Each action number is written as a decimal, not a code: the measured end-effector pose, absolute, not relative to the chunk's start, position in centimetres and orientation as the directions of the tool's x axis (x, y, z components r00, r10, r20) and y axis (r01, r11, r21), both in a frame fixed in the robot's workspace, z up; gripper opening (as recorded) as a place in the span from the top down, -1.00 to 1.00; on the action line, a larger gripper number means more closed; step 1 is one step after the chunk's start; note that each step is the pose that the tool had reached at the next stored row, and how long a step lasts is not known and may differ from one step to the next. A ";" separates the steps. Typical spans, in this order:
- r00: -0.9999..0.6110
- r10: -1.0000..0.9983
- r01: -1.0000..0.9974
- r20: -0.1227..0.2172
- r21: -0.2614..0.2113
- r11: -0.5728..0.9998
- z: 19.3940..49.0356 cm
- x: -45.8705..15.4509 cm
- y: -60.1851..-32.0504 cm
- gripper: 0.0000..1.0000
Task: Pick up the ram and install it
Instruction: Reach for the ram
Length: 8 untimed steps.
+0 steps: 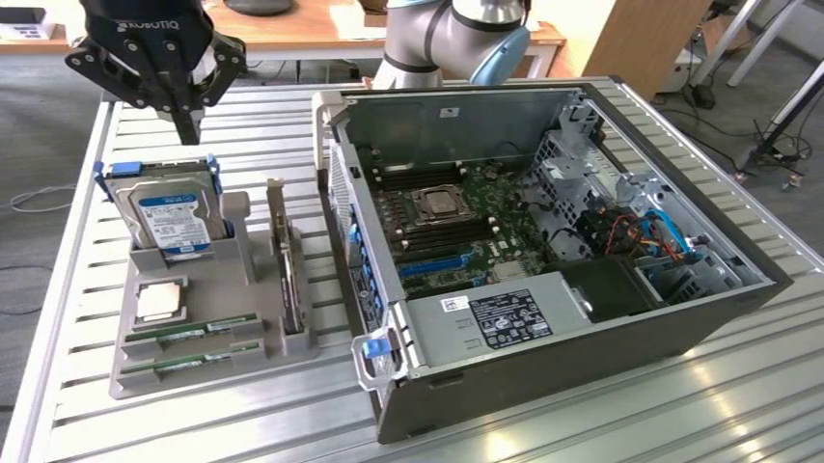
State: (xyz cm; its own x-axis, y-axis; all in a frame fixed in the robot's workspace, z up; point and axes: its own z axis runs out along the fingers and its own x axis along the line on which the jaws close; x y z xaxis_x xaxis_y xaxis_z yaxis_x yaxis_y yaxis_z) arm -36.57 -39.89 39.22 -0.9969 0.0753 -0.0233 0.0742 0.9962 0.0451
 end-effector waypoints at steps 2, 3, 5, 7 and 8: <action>-0.997 0.075 0.074 -0.023 0.045 0.996 39.2 -36.6 -39.9 0.79; -0.997 0.075 0.074 -0.023 0.045 0.996 39.2 -36.6 -39.9 0.79; -0.997 0.075 0.074 -0.023 0.045 0.996 39.2 -36.6 -40.0 0.79; -0.997 0.075 0.074 -0.023 0.045 0.996 39.2 -36.6 -40.1 0.79; -0.997 0.075 0.074 -0.023 0.045 0.996 39.2 -36.6 -40.2 0.79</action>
